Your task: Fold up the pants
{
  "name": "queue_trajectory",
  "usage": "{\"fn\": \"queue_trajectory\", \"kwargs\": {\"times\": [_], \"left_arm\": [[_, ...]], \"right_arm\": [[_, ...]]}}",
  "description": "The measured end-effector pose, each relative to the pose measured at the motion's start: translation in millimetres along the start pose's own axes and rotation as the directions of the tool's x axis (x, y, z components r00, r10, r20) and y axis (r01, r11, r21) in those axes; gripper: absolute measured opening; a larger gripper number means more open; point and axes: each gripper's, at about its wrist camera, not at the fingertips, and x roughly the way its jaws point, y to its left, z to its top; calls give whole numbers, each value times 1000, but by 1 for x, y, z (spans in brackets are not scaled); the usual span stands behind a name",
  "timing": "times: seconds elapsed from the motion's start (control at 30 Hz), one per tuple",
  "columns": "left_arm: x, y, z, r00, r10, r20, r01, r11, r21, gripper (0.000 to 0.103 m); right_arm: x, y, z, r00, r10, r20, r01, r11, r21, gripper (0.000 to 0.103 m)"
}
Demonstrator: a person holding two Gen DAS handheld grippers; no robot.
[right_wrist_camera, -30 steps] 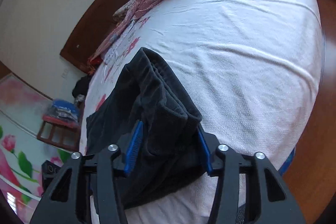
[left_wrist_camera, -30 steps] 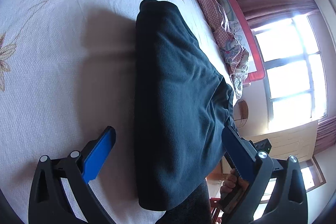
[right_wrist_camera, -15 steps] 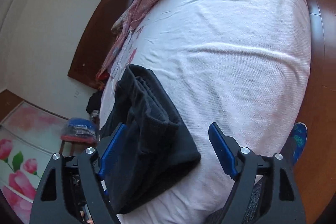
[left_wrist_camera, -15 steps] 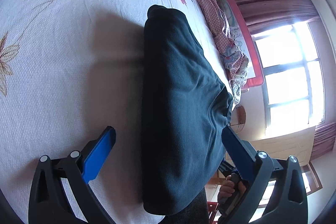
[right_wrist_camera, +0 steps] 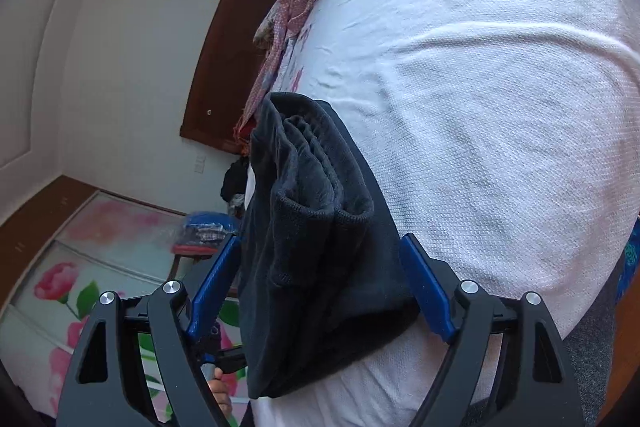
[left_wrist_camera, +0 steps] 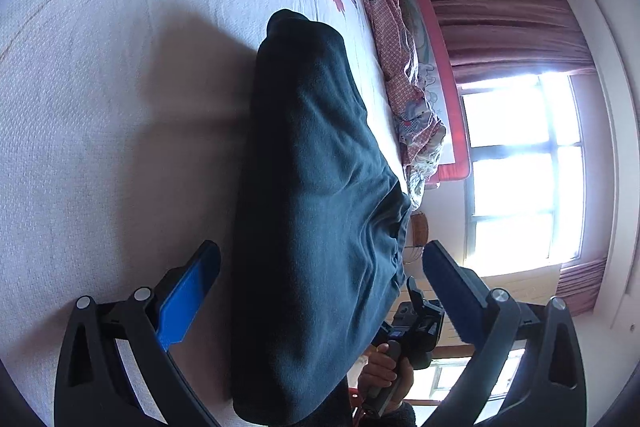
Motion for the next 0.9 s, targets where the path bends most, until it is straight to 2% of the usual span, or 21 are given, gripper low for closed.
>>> {"fn": "queue_trajectory", "kwargs": {"times": [0.07,0.13,0.23,0.33,0.37,0.43,0.47,0.5,0.53,0.57,0.63,0.67,0.73,0.9], "left_arm": [[6,-1,3,1000,0,-1,0,1000,-16,101],[17,-6,3,999,8,-36,-8,1000,-1,101],[31,-10,-2,994,92,-59,-90,995,38,101],[42,-18,-3,991,108,-83,-103,992,71,101],[43,-18,-3,991,108,-79,-102,992,71,101],[44,-22,-3,993,83,-80,-77,994,78,101],[45,-23,-4,994,73,-80,-67,995,75,100],[46,-26,-3,994,71,-78,-65,995,71,94],[46,-24,-4,994,70,-81,-66,996,56,77],[44,-19,-3,994,75,-84,-72,997,40,70],[41,-11,-1,993,78,-88,-76,997,20,35],[40,-9,-1,992,88,-90,-87,996,15,28],[38,-8,-1,994,71,-86,-70,997,8,24],[32,-28,3,998,25,-66,-22,999,48,22]], "right_arm": [[2,1,-1,1000,0,-6,0,1000,-25,81],[5,3,-1,1000,-2,-11,2,1000,-27,82],[9,6,-1,1000,-9,-13,8,999,-41,84],[16,14,-2,999,-29,-19,28,996,-81,84],[15,14,-2,999,-39,-19,37,996,-85,81],[17,12,-2,996,-81,-27,78,993,-91,57],[15,10,-2,997,-73,-28,70,995,-77,53],[14,9,-4,997,-70,-32,67,995,-73,45],[12,12,-5,996,-81,-30,78,993,-83,42],[11,16,-6,996,-88,-26,86,992,-89,41],[10,28,-6,994,-104,-17,102,990,-98,40],[10,36,-6,994,-109,-14,107,989,-107,40],[10,51,-5,993,-115,-8,113,984,-134,39],[9,88,-3,988,-151,-11,145,964,-222,38]]}}
